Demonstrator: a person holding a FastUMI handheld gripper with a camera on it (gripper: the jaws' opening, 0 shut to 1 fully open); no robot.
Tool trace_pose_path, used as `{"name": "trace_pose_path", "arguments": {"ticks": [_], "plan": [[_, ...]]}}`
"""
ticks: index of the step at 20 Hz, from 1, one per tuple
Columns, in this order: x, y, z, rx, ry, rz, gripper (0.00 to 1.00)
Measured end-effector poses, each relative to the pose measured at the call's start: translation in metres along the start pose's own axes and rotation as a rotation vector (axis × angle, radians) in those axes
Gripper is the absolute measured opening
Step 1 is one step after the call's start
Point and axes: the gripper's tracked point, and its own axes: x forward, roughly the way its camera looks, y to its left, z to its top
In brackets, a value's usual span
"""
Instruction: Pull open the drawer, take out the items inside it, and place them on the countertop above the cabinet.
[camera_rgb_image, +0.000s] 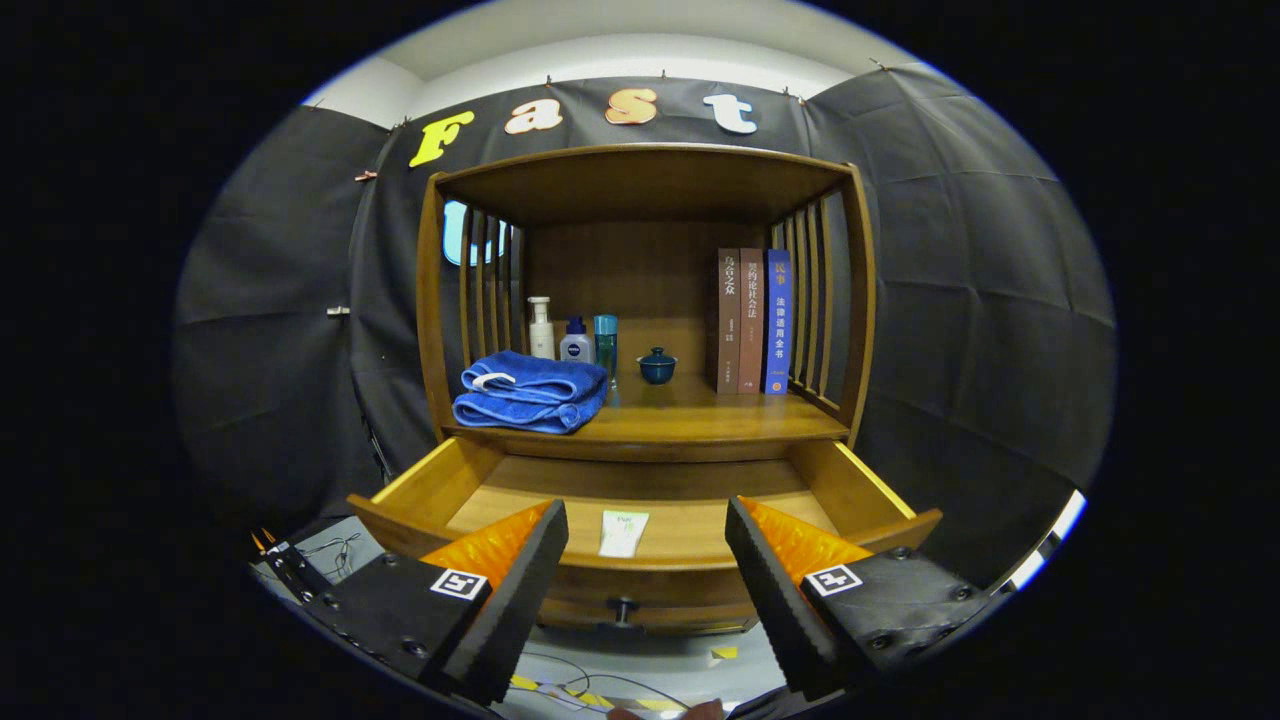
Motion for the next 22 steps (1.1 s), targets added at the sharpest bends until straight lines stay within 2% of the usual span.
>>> {"name": "trace_pose_path", "arguments": {"ticks": [2, 5, 9, 14, 17, 22], "plan": [[0.023, 0.002, 0.01, -0.013, 0.078, 0.006, 0.99], [0.063, 0.009, 0.0, -0.015, 0.248, 0.014, 0.99], [0.105, 0.022, -0.046, -0.002, 0.511, 0.04, 1.0], [0.139, 0.021, -0.111, 0.026, 0.769, 0.012, 1.0], [0.149, 0.017, -0.139, 0.089, 0.886, -0.02, 0.98], [0.157, 0.031, -0.168, 0.186, 1.013, -0.013, 0.93]]}}
